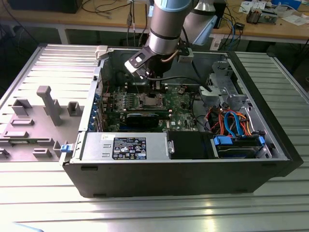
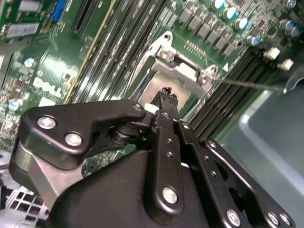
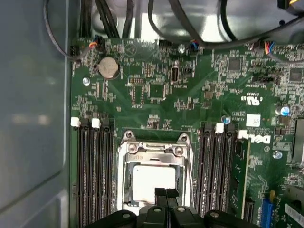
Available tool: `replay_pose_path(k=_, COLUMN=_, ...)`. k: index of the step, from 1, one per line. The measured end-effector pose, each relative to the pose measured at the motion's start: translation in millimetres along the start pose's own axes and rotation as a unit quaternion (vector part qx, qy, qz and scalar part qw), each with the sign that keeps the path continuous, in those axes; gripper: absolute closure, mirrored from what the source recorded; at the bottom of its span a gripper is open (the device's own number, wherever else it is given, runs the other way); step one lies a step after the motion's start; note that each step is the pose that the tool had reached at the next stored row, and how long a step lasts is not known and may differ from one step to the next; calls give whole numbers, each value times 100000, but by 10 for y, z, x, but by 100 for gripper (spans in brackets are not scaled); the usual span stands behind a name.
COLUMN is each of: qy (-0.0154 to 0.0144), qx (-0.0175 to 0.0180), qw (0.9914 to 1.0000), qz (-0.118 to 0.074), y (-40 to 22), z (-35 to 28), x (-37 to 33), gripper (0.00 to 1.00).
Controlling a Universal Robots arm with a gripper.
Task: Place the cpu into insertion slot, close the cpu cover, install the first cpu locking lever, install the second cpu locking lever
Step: 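Close the cpu cover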
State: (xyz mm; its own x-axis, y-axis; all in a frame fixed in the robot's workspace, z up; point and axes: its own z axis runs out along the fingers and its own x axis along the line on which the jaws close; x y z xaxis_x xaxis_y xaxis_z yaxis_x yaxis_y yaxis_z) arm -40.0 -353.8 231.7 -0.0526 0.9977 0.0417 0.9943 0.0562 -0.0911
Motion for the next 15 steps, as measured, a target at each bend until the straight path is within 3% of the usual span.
replay_pose_path(k=4, qy=8, qx=4, qw=100000, qz=-223, y=-57, z=76, x=6, gripper=89)
replay_pose_path(k=6, qy=-9, qx=14, qw=99999, qz=-374, y=-106, z=148, x=6, gripper=89)
replay_pose_path(k=15, qy=-84, qx=60, qw=99998, qz=-634, y=-125, z=290, x=0, gripper=89)
